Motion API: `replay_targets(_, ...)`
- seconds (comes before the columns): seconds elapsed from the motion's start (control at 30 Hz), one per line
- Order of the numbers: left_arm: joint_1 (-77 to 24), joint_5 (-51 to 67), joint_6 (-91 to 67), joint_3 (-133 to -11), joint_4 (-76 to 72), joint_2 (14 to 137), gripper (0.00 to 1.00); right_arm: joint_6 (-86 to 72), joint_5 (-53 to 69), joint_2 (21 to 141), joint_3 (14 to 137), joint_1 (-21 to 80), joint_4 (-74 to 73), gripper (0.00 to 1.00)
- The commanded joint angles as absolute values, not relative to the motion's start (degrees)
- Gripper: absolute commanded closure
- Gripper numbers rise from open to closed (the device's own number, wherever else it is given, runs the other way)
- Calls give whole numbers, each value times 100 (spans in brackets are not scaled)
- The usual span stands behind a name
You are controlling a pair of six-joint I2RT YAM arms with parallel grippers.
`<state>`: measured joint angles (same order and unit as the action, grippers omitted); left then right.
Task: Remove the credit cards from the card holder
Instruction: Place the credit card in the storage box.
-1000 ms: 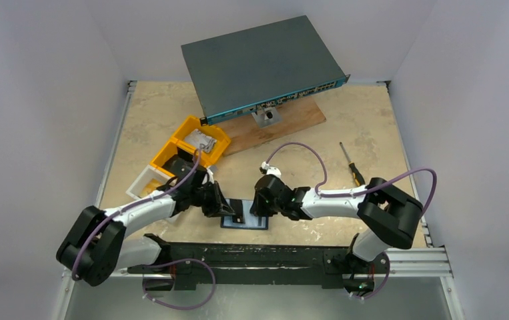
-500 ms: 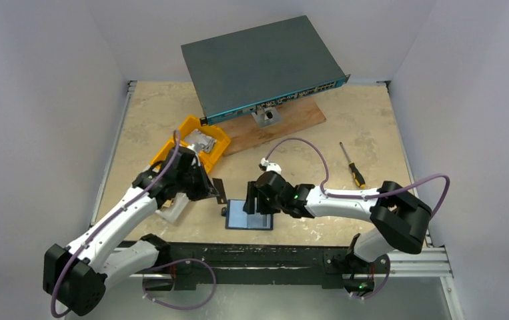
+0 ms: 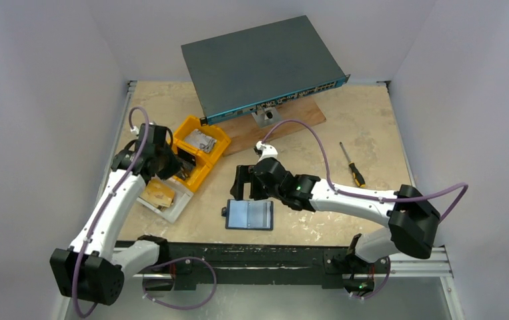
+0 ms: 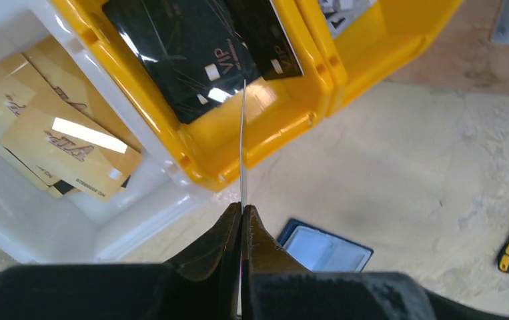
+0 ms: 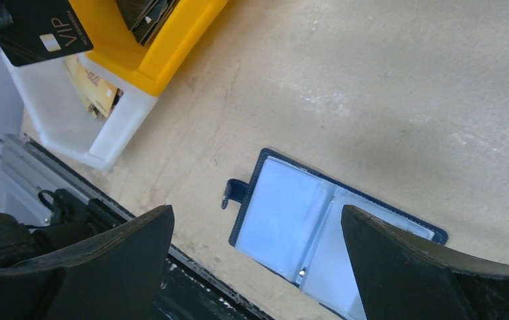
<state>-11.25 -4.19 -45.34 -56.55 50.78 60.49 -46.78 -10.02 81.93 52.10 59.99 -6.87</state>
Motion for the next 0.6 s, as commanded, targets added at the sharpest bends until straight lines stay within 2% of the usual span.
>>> replay_targets(0.0,-743,-460,-4370,-5864,4639,6467,100,-4532,-1539,7878,5355,5985,-1028,1)
replay_targets(0.23,-511,-304,-4414,-5826,3774,7205,100,-4498,-1954,7504,5232,5952,-1468,1)
replay_targets(0.3,-448,-308,-4414,-5865,3639,7370,97,-4536,-1990,7397,5153,5942,-1446,1)
replay_targets(0.33,-423,-338,-4390,-5927,3662,7464,93,-4569,-2007,7362,5129,5941,-1449,1)
replay_targets(0.37,-402,-331,-4341,-6004,3697,7542,83,-4626,-2026,7340,5125,5941,-1473,1)
replay_targets(0.47,-375,-415,-4197,-6205,3840,7569,49,-4809,-2025,7264,4990,5941,-1330,1)
replay_targets(0.5,-358,-410,-4162,-6280,3922,7512,44,-4823,-2003,7269,4962,5941,-1274,1)
replay_targets(0.57,-353,-338,-4096,-6380,4058,7322,40,-4868,-1978,7337,4997,5942,-1343,1)
